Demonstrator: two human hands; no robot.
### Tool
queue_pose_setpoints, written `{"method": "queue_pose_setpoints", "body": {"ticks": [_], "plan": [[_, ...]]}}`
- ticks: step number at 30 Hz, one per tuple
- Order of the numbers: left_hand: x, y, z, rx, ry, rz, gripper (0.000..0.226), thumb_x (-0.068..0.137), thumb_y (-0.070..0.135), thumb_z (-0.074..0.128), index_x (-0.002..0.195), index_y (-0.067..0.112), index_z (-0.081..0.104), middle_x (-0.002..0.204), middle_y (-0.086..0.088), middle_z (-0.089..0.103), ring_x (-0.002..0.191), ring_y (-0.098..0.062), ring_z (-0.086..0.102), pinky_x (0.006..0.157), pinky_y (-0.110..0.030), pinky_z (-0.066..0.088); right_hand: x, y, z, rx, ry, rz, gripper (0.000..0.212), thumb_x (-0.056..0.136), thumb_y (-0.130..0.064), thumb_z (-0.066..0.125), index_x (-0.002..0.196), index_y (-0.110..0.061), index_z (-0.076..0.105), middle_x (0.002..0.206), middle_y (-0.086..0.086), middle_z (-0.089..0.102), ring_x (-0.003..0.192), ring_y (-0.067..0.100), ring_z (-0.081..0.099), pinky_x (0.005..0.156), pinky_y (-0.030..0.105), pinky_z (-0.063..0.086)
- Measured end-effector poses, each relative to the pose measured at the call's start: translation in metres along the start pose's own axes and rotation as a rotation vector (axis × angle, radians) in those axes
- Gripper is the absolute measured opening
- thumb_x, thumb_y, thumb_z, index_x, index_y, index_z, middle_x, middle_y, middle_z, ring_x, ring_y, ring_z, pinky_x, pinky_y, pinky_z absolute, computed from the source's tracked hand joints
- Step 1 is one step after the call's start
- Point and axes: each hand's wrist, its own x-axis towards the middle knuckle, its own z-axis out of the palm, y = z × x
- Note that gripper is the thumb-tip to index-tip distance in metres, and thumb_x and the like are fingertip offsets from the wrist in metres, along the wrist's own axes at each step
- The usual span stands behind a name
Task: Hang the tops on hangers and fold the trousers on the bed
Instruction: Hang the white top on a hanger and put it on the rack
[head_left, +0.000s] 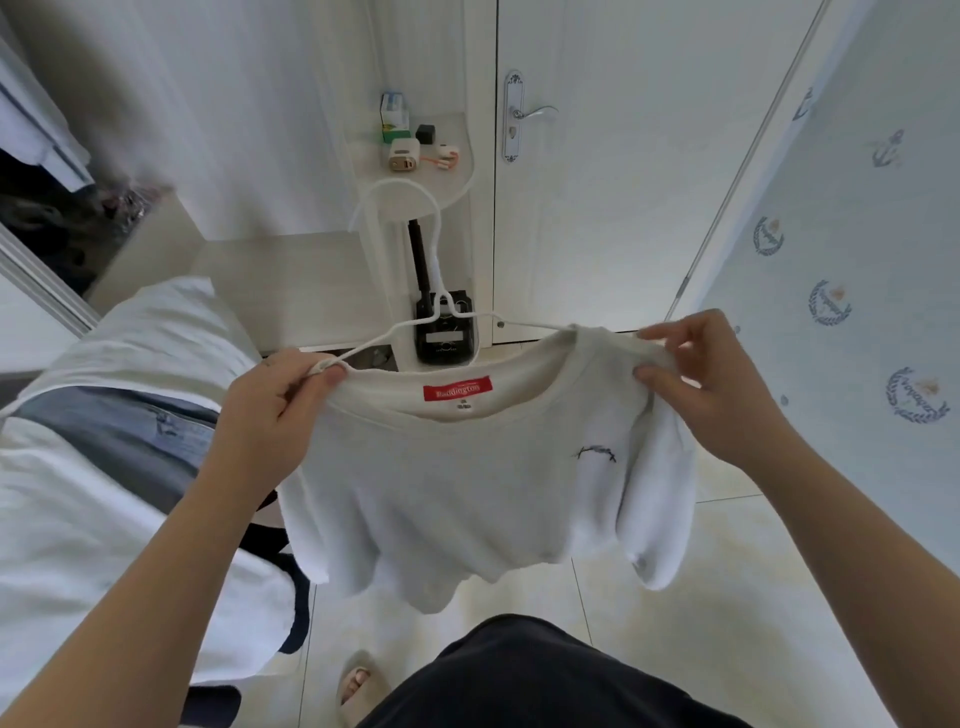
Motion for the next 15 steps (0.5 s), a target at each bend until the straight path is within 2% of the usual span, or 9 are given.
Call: {"method": "queue_pose_setpoints", "body": {"ticks": [2, 3, 4, 5, 6, 8, 10, 13, 15], "plan": [[0.007, 0.007, -0.001, -0.022, 0.000, 0.030, 0.027, 0.100, 0.017, 0.060, 0.086, 0.039, 0.061, 0.070, 0.001, 0.054, 0.069, -0.009, 0.051, 0.064, -0.016, 0.037, 0.005, -0.004, 0.000, -0.055, -0.072, -0.006, 0.029, 0.091, -0.020, 0.071, 0.106, -0.033, 0.049, 0.086, -0.014, 0.066, 0.071, 0.009, 0.058, 0.070, 0.023, 0.045], [0.012, 0.011, -0.001, -0.026, 0.001, 0.038, 0.029, 0.100, 0.017, 0.061, 0.086, 0.041, 0.059, 0.069, 0.000, 0.052, 0.068, -0.008, 0.050, 0.063, -0.014, 0.035, 0.008, -0.007, 0.001, -0.117, -0.108, -0.041, 0.021, 0.093, -0.023, 0.068, 0.106, -0.032, 0.054, 0.079, -0.013, 0.063, 0.065, 0.011, 0.053, 0.065, 0.021, 0.041], [0.018, 0.013, -0.001, -0.023, 0.002, 0.042, 0.027, 0.100, 0.016, 0.061, 0.086, 0.039, 0.059, 0.069, -0.003, 0.053, 0.069, -0.007, 0.050, 0.063, -0.013, 0.034, 0.010, -0.011, 0.000, -0.182, -0.136, -0.078, 0.009, 0.095, -0.025, 0.065, 0.099, -0.028, 0.057, 0.073, -0.009, 0.060, 0.063, 0.013, 0.050, 0.061, 0.022, 0.038], [0.024, 0.015, -0.002, -0.013, 0.001, 0.046, 0.024, 0.100, 0.015, 0.062, 0.085, 0.034, 0.060, 0.069, -0.006, 0.052, 0.069, -0.006, 0.050, 0.062, -0.012, 0.034, 0.014, -0.015, -0.001, -0.224, -0.155, -0.109, 0.009, 0.096, -0.027, 0.062, 0.089, -0.023, 0.058, 0.069, -0.004, 0.056, 0.061, 0.015, 0.048, 0.059, 0.024, 0.036], [0.031, 0.016, -0.003, 0.000, -0.001, 0.054, 0.023, 0.099, 0.015, 0.062, 0.082, 0.030, 0.060, 0.068, -0.007, 0.051, 0.069, -0.004, 0.050, 0.063, -0.011, 0.034, 0.017, -0.018, -0.002, -0.252, -0.170, -0.137, 0.019, 0.097, -0.029, 0.060, 0.082, -0.018, 0.056, 0.065, -0.001, 0.051, 0.059, 0.015, 0.045, 0.057, 0.025, 0.033], [0.046, 0.017, -0.007, 0.010, -0.023, 0.067, 0.029, 0.100, 0.014, 0.062, 0.075, 0.028, 0.056, 0.066, -0.003, 0.049, 0.069, -0.003, 0.050, 0.063, -0.011, 0.034, 0.025, -0.029, -0.006, -0.280, -0.206, -0.161, 0.027, 0.098, -0.033, 0.057, 0.077, -0.017, 0.051, 0.061, -0.004, 0.048, 0.055, 0.012, 0.043, 0.053, 0.022, 0.032], [0.060, 0.019, -0.014, 0.019, -0.052, 0.094, 0.033, 0.100, 0.014, 0.062, 0.072, 0.030, 0.055, 0.067, -0.001, 0.050, 0.069, -0.005, 0.050, 0.063, -0.013, 0.035, 0.032, -0.043, -0.009, -0.283, -0.253, -0.185, 0.026, 0.098, -0.036, 0.054, 0.078, -0.022, 0.050, 0.061, -0.007, 0.050, 0.055, 0.010, 0.044, 0.052, 0.020, 0.033], [0.084, 0.021, -0.024, 0.034, -0.058, 0.122, 0.019, 0.100, 0.019, 0.061, 0.085, 0.013, 0.070, 0.076, -0.009, 0.061, 0.076, -0.012, 0.054, 0.072, -0.020, 0.040, 0.048, -0.066, -0.013, -0.281, -0.329, -0.214, 0.028, 0.097, -0.045, 0.045, 0.076, -0.026, 0.044, 0.059, -0.008, 0.048, 0.053, 0.010, 0.043, 0.051, 0.020, 0.033], [0.103, 0.021, -0.033, 0.026, -0.063, 0.127, 0.024, 0.098, 0.027, 0.057, 0.084, 0.011, 0.069, 0.075, -0.006, 0.059, 0.075, -0.010, 0.053, 0.072, -0.021, 0.040, 0.064, -0.083, -0.015, -0.254, -0.376, -0.222, 0.031, 0.098, -0.048, 0.042, 0.080, -0.023, 0.048, 0.060, -0.004, 0.050, 0.054, 0.012, 0.045, 0.053, 0.024, 0.036]]}}
